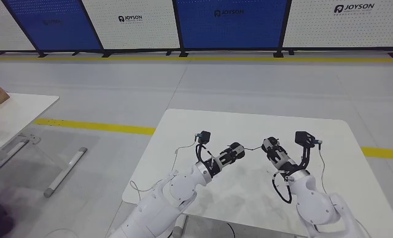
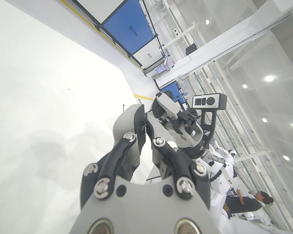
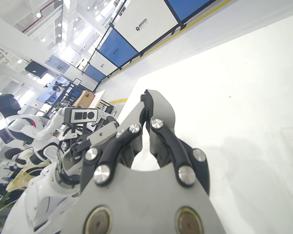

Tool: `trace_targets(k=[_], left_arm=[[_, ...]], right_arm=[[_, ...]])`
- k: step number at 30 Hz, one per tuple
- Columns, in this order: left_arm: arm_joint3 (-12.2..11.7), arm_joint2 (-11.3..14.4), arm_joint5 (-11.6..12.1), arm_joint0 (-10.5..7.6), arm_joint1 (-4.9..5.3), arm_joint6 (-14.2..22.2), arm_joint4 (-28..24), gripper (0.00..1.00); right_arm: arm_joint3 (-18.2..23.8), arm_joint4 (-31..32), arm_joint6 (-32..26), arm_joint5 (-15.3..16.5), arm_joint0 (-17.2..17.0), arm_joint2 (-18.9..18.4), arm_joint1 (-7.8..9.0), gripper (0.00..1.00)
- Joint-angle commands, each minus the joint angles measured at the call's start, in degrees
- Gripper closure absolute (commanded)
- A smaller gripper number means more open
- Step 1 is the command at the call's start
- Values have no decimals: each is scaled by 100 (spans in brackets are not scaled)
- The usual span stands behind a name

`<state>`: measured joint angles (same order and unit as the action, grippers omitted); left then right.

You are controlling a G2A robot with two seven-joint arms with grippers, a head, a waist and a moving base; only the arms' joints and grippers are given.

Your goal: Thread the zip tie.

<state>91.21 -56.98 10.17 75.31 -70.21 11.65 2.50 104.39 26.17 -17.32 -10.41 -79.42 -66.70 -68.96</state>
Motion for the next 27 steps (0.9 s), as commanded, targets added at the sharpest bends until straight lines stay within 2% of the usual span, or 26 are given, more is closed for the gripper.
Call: trace_targets(k=[1,19,27], left_arm=[[0,0,0,0,0,0,0,100],[0,0,0,0,0,0,0,100],[0,0,0,0,0,0,0,100]], right_arm=[[-10,7,1,-5,13,11,-8,100],[92,110,19,7,-97,-81,-42,100],[7,204,-104,-33,-31,-37,-65,100]])
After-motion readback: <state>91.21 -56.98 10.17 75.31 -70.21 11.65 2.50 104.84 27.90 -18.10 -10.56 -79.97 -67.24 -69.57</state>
